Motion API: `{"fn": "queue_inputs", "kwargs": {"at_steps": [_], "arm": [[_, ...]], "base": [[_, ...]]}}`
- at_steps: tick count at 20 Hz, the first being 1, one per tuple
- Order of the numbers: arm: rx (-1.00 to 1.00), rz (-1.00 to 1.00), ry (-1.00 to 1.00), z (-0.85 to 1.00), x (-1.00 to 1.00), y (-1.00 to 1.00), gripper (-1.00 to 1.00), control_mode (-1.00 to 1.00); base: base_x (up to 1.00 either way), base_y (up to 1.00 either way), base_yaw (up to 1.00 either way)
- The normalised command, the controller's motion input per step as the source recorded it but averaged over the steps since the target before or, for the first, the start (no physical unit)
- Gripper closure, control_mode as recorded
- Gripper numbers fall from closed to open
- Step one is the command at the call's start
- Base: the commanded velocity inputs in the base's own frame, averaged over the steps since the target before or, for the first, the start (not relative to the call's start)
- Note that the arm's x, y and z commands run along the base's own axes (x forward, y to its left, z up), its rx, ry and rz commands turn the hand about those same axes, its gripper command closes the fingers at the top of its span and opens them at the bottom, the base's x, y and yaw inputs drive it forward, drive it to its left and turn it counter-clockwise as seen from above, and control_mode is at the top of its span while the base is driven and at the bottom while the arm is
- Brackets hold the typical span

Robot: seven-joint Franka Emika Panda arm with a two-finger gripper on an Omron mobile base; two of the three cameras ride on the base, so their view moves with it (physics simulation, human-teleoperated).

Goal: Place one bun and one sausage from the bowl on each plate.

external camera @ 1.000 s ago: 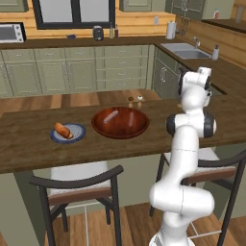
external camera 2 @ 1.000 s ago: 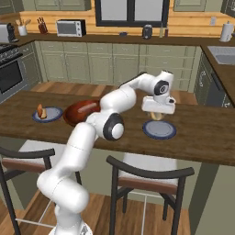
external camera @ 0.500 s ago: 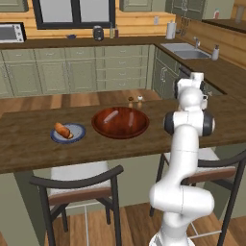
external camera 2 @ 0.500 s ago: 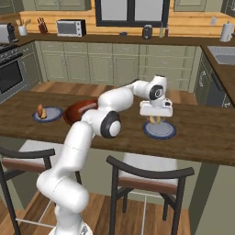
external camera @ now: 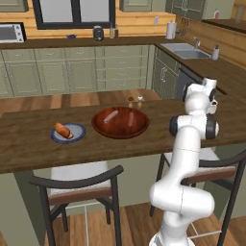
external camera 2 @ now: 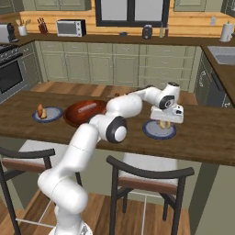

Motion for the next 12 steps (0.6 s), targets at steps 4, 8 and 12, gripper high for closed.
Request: {"fn": "queue_inputs", "kwargs": {"at_steps": [4,8,12], "arm": [[0.0,-0.01,0.0,-0.04,0.06,0.15,-1.0,-1.0],[0.0,0.0,-0.02,0.0,0.0,0.41,-1.0,-1.0],[-0.02,-0.05,0.0,0.01,-0.22,0.21,-1.0,-1.0]], "base": [[0.0,0.0,0.0],[0.0,0.0,0.0],[0.0,0.0,0.0]]}}
